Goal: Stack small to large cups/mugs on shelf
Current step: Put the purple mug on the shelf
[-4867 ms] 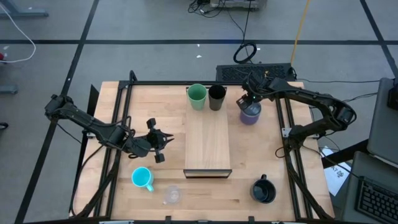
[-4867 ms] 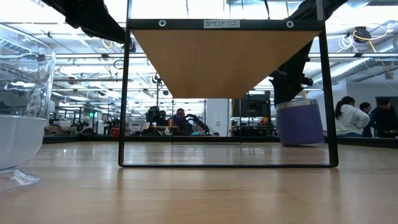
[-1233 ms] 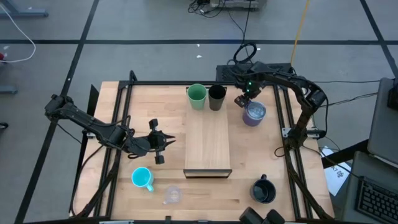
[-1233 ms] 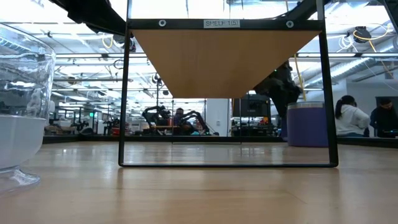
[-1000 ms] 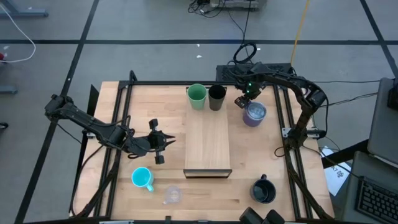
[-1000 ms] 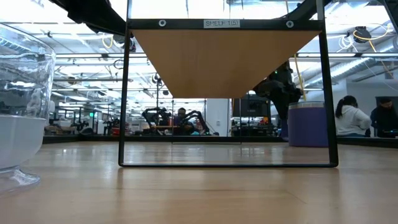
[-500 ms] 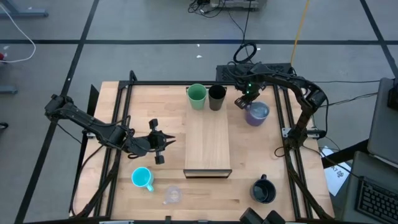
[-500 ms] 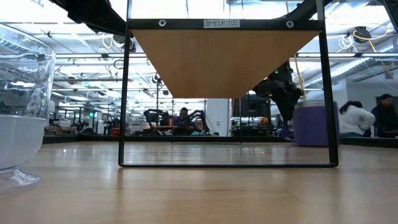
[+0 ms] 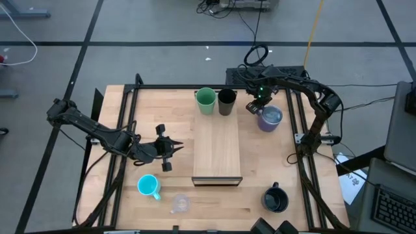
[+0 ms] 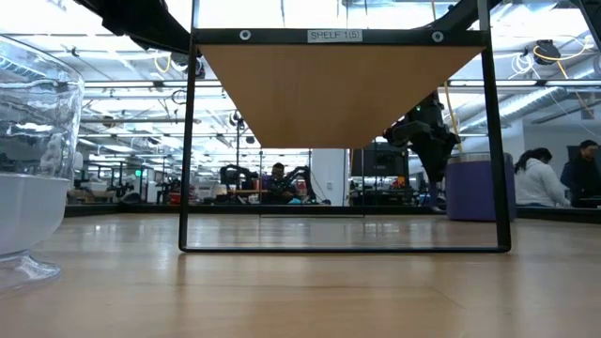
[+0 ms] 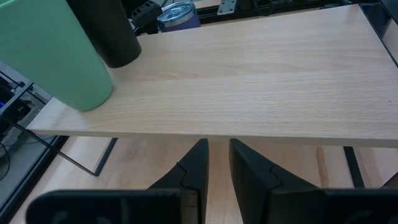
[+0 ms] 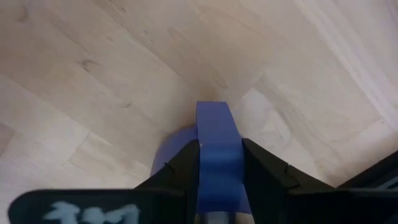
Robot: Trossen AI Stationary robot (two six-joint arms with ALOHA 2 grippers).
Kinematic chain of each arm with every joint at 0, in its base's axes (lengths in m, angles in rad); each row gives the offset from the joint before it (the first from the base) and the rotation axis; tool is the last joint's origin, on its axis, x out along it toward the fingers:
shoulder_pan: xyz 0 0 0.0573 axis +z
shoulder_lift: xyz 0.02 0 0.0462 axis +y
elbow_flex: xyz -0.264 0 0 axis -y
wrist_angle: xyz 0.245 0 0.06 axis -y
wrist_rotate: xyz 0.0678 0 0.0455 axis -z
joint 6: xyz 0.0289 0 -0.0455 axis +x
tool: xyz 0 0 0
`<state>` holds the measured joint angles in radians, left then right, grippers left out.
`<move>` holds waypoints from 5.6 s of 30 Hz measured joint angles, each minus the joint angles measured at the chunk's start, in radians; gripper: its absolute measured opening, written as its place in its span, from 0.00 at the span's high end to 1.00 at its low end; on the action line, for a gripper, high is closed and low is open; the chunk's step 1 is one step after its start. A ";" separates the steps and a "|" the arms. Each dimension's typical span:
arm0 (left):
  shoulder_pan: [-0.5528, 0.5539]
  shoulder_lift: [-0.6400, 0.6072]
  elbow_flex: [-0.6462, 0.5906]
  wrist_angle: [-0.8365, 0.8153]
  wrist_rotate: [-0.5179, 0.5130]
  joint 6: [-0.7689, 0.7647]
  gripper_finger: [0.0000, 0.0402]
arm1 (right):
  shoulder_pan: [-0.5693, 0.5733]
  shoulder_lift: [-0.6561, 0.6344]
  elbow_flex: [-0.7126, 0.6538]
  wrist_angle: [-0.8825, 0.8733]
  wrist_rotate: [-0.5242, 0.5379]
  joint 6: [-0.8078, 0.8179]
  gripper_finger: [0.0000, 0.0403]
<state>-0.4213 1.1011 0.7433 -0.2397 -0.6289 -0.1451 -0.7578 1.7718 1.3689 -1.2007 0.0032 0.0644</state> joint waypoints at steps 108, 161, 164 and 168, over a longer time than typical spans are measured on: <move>0.172 0.243 0.264 0.369 0.207 0.125 0.37 | 0.870 -0.403 0.245 0.371 0.027 0.203 0.78; 0.208 0.234 0.314 0.324 0.384 0.136 0.77 | 0.898 -0.369 0.244 0.562 0.029 0.050 0.66; 0.189 0.198 0.314 0.301 0.363 0.151 0.77 | 0.905 -0.394 0.244 0.587 0.032 0.024 0.64; 0.175 0.139 0.314 0.264 0.342 0.165 0.77 | 0.928 -0.433 0.242 0.598 0.106 0.002 0.62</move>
<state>-0.2459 1.2405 1.0569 0.0244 -0.2867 0.0199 0.1700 1.3390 1.6112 -0.6030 0.1097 0.0666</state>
